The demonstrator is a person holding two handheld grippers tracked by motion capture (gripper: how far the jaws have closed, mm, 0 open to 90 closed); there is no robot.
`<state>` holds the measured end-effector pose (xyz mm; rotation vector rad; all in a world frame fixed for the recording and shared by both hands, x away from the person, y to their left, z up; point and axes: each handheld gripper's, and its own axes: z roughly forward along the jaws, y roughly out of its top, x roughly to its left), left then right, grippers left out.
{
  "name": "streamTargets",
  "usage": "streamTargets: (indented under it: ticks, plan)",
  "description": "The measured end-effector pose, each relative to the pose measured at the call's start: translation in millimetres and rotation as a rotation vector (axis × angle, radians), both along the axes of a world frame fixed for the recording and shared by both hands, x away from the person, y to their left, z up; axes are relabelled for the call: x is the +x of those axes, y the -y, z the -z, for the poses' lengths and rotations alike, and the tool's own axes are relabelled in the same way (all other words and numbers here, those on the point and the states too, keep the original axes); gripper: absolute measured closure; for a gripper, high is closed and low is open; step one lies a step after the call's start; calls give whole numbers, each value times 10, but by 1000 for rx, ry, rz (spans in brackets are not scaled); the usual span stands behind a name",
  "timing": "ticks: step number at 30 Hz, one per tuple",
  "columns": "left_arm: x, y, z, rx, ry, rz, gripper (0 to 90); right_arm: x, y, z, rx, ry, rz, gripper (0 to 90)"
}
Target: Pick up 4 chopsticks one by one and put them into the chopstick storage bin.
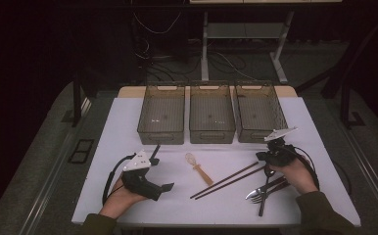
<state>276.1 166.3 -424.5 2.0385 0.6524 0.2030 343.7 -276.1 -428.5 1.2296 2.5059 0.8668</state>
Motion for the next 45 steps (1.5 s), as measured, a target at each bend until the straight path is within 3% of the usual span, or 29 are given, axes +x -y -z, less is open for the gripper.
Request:
streamTargets:
  ticks: [7, 33, 38, 45]
  plan:
    - [3, 0, 5, 3, 0, 2, 0, 65, -61, 97, -23, -32, -13, 899]
    - [-2, -7, 1, 2, -1, 1, 0, -110, -67, 60, -55, -62, -85, 899]
    - [-2, -4, 3, 2, 0, 0, 0, -125, -104, -16, 19, -34, -88, 834]
    - [-12, -3, -1, 4, -3, -1, 0, -216, -412, -109, 117, -10, -149, 671]
